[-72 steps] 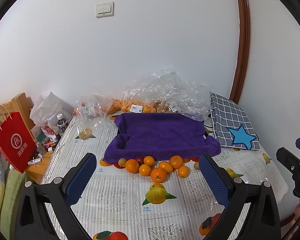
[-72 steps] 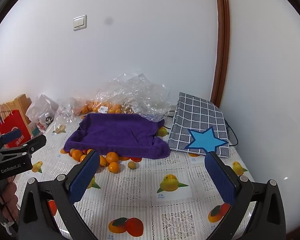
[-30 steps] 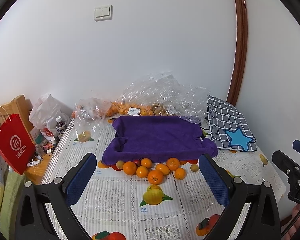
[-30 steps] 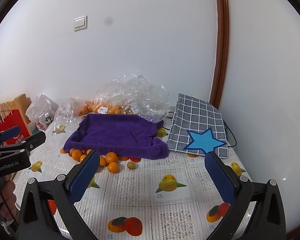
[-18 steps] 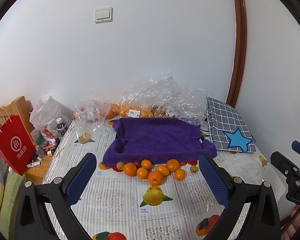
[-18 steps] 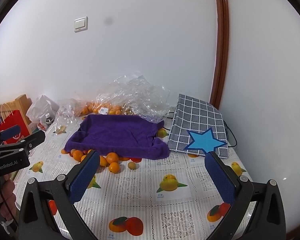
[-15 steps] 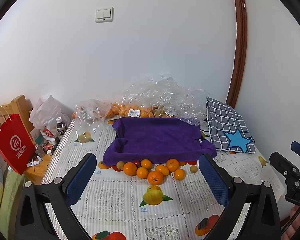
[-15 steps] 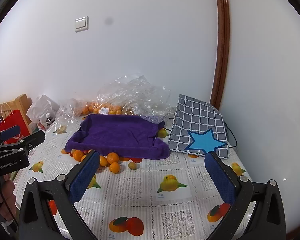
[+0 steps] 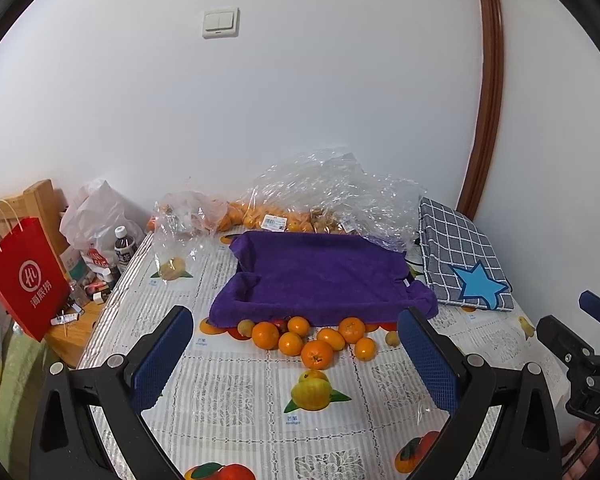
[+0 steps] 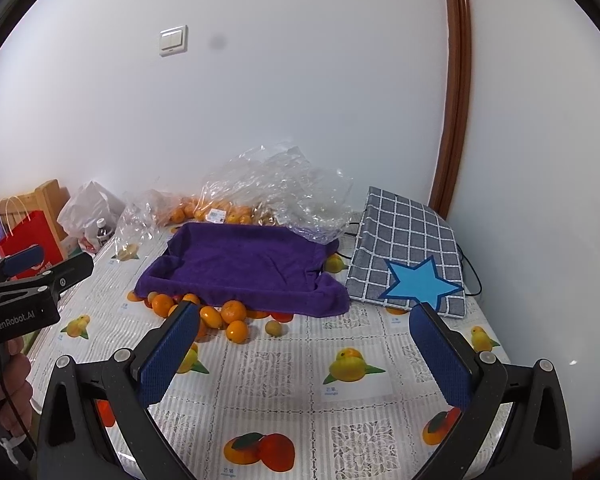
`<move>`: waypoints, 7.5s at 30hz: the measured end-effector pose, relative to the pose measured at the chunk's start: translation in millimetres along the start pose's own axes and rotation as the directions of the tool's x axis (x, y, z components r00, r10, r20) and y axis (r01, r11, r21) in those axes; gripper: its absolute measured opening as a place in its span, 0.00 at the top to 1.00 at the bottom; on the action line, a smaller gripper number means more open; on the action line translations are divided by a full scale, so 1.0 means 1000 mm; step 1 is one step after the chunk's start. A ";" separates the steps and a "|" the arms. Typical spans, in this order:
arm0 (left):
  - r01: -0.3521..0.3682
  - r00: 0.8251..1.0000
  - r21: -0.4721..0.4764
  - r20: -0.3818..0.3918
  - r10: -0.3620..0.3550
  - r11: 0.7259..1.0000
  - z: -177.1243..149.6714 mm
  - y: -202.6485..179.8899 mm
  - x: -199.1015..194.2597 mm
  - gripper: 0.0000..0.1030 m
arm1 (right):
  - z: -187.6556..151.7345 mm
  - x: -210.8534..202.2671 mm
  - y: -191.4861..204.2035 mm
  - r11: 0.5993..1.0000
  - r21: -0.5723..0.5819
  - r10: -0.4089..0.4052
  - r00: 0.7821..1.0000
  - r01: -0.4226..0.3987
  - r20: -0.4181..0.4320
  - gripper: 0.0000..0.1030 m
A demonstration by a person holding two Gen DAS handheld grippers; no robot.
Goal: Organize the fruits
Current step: 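Close the left gripper on a small yellow fruit while the right gripper grasps one too, then carry the small fruit onto the purple towel with the left gripper while the right gripper does likewise, then grasp an orange with the left gripper while the right gripper grasps an orange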
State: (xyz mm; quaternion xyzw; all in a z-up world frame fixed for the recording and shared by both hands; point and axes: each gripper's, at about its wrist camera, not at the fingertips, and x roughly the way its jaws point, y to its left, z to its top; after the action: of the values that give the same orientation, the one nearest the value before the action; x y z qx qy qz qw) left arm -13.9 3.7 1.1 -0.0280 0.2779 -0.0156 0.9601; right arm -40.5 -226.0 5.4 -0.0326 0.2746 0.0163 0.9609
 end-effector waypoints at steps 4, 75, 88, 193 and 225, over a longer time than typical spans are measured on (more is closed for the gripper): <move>-0.020 1.000 -0.018 -0.002 0.020 1.000 -0.002 0.008 0.010 0.00 | -0.003 0.006 0.004 1.000 -0.021 0.016 1.000 -0.015 0.006 0.00; 0.106 0.951 -0.121 -0.279 -0.136 0.987 -0.064 0.095 0.240 0.75 | -0.078 0.250 0.011 0.961 0.067 0.275 0.921 -0.267 -0.276 0.75; 0.128 0.977 -0.247 -0.133 -0.164 0.960 -0.064 0.120 0.217 0.75 | -0.077 0.243 0.007 0.957 0.082 0.291 0.929 -0.280 -0.230 0.75; 0.124 0.960 -0.180 -0.226 -0.164 0.976 -0.053 0.103 0.199 0.50 | -0.084 0.242 0.060 0.948 -0.057 0.278 0.904 -0.312 -0.325 0.66; 0.152 0.975 -0.264 -0.119 -0.189 0.952 -0.074 0.111 0.203 0.69 | -0.094 0.210 -0.001 0.942 0.063 0.334 0.919 -0.329 -0.207 0.66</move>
State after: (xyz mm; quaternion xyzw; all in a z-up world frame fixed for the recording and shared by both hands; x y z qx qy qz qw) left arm 119.5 102.1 -176.5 -0.1730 0.3421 -0.0651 0.9213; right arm 88.0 -230.6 -185.4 0.0259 0.3784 0.1713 0.9093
